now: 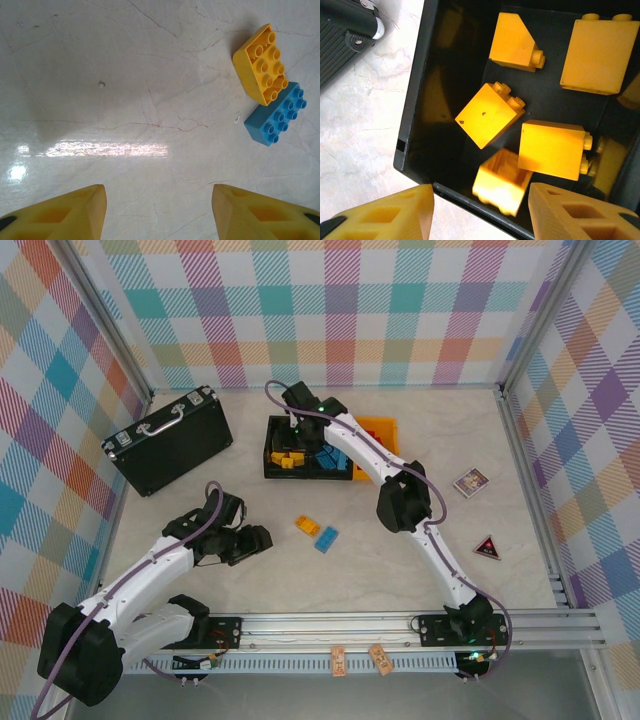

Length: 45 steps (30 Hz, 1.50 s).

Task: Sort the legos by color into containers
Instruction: Place the lego in the container, then pick up the lego from the center of the table.

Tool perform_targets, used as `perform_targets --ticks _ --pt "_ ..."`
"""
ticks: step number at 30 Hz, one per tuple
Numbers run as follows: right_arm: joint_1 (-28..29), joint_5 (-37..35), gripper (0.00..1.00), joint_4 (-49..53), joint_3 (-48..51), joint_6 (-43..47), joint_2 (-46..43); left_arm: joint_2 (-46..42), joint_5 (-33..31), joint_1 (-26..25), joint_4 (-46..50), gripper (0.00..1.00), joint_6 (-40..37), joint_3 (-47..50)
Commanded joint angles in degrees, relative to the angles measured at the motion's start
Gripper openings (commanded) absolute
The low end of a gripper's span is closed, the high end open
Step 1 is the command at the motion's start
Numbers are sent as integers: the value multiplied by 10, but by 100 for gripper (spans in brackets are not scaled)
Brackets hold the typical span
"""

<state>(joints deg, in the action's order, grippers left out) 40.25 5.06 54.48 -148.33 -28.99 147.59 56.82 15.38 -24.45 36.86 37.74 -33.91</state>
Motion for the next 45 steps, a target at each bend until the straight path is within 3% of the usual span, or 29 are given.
perform_targets --ticks 1,11,22,27,45 --pt "9 -12 53 4 28 20 -45 -13 -1 8 -5 58 0 0" --pt "29 -28 54 -65 255 51 -218 -11 7 8 -19 58 2 -9" --pt "65 1 62 -119 506 154 -360 -43 87 12 -36 59 9 14" --pt "90 -17 65 -135 566 190 -365 -66 106 15 -19 59 16 26" --pt "133 -47 61 -155 608 167 -292 -102 92 16 17 59 24 39"
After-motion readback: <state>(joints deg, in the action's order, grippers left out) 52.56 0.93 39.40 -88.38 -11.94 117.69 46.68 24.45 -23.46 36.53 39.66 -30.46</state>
